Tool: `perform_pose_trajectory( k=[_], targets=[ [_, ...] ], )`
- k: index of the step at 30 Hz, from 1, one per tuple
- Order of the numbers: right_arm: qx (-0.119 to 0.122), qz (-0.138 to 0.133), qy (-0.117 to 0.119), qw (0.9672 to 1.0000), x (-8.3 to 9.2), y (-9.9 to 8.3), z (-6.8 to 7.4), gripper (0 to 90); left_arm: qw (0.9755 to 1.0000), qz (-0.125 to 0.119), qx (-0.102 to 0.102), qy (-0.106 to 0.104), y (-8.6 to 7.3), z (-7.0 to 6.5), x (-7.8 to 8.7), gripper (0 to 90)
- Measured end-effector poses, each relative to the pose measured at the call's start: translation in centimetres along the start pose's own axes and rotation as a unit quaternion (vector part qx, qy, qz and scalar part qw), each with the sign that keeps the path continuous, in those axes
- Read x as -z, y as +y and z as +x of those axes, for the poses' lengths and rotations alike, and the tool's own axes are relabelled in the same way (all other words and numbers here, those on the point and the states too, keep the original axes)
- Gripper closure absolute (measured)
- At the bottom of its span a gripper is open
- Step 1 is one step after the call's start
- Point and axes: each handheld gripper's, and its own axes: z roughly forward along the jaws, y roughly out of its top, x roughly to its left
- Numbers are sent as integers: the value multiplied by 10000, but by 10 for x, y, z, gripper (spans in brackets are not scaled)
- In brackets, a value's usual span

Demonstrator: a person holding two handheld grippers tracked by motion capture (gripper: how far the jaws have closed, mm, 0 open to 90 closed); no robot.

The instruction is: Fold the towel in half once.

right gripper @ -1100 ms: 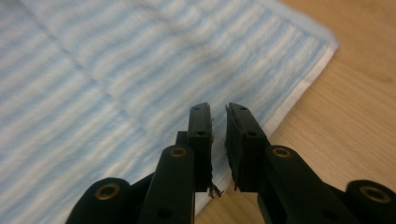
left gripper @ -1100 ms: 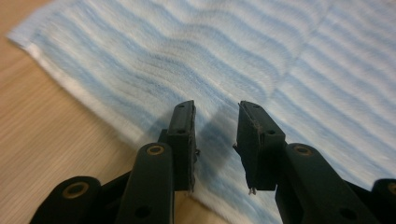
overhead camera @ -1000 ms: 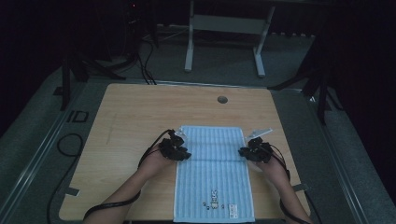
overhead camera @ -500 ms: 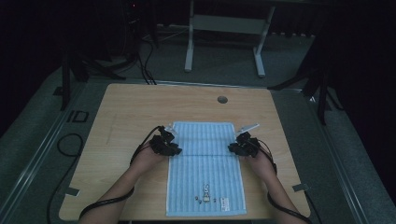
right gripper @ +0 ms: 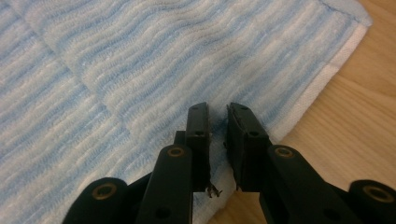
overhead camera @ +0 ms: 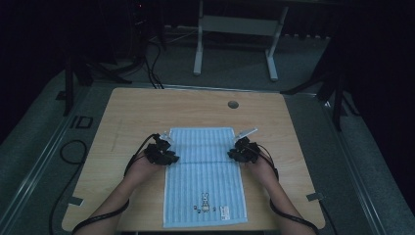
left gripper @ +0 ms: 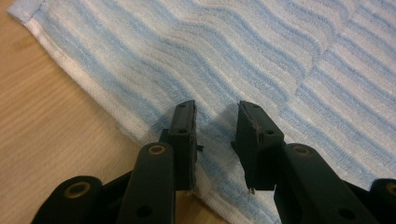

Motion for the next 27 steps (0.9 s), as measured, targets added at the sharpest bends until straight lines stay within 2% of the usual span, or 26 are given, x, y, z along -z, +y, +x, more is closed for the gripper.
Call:
perform_pose_trajectory(
  k=[6,9,10,11,12,15,19,22,23,27],
  targets=[
    [10,17,123,9999,5,0,-1,737,9999,-43,92,-67,0,0,1,658],
    [-7,-69,41,10000,13,6,-5,718,9998,-96,137,-47,4,5,5,646],
    [14,-93,-4,10000,15,9,-8,706,9997,-128,224,48,8,9,8,639],
    [14,-93,-4,10000,15,9,-8,706,9997,-128,224,48,8,9,8,588],
    [-47,-118,-129,9998,17,19,-19,701,9993,-116,273,219,13,15,11,567],
    [-98,-106,-215,9997,15,28,-31,687,9976,-160,419,525,21,26,13,514],
    [-153,-46,-375,9992,10,37,-47,641,9954,-179,637,690,29,44,8,482],
    [-349,-111,-362,9987,7,45,-60,610,9943,-204,719,757,36,56,3,481],
    [-432,-114,-393,9982,5,47,-65,604,9942,-254,764,717,39,59,1,481],
    [-679,-62,-343,9971,-5,55,-77,581,9941,-215,754,755,50,67,-8,481]
  ],
)
